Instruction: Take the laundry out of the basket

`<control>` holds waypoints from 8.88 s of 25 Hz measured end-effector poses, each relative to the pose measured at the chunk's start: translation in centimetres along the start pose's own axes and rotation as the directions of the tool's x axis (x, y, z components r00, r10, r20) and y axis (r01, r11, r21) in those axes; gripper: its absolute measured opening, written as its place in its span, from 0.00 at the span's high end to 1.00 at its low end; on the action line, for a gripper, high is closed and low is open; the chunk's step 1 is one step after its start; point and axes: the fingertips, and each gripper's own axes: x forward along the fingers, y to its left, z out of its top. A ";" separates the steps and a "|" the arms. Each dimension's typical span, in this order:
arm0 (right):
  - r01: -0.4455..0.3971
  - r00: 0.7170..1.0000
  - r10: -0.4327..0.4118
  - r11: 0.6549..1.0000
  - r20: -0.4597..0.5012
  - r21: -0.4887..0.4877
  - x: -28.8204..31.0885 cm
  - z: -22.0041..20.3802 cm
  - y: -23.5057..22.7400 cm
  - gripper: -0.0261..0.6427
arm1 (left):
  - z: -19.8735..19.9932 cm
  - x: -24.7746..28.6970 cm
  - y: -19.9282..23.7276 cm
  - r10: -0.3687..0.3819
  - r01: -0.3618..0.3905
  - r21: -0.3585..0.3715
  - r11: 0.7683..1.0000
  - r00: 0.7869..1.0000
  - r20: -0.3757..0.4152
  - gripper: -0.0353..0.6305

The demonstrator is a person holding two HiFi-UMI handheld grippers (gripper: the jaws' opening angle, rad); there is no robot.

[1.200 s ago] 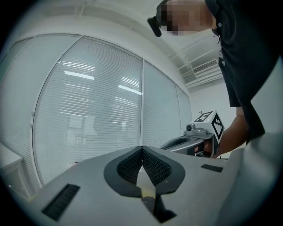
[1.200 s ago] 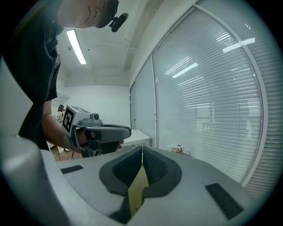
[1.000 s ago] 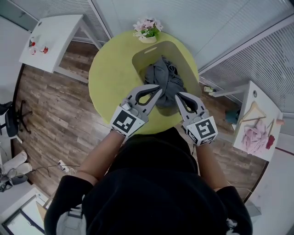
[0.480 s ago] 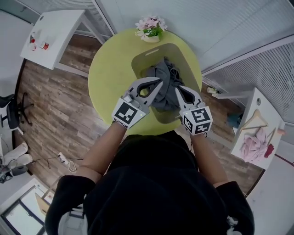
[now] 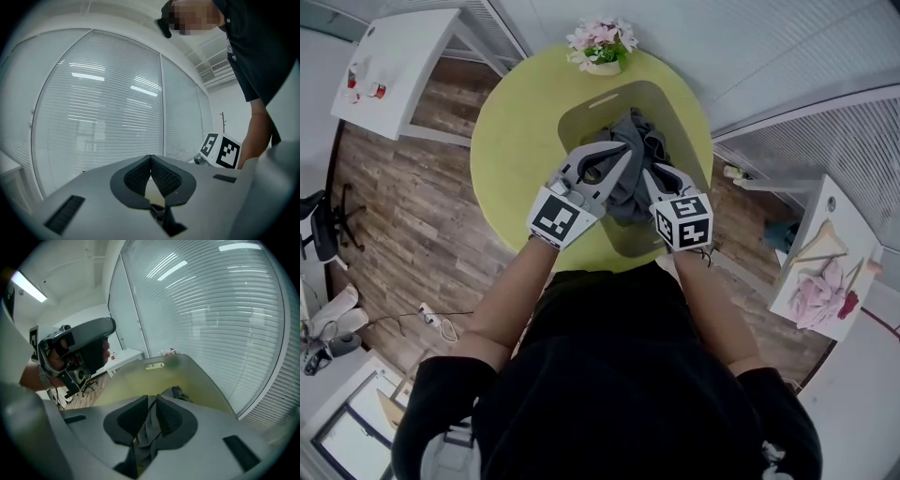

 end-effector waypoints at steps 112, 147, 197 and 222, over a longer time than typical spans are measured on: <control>-0.211 0.860 0.042 0.937 -0.509 -0.278 5.4 -7.1 1.2 0.42 | 1.3 -6.0 2.1 0.143 -0.144 0.074 0.987 0.989 0.024 0.93; -0.415 0.842 0.053 0.700 -0.537 -0.581 -4.0 -1.2 5.6 0.41 | 6.3 -6.4 -4.4 0.254 -0.261 0.142 0.955 0.965 0.068 0.93; -0.575 0.792 0.128 0.486 -0.597 -0.659 2.4 3.4 32.2 0.41 | 8.4 -29.0 5.8 0.466 -0.484 0.148 0.863 0.874 0.140 0.93; -0.628 0.710 0.158 0.581 -0.686 -0.517 10.1 -6.1 33.1 0.41 | -4.0 -29.9 8.6 0.379 -0.378 0.036 0.925 0.925 -0.025 0.93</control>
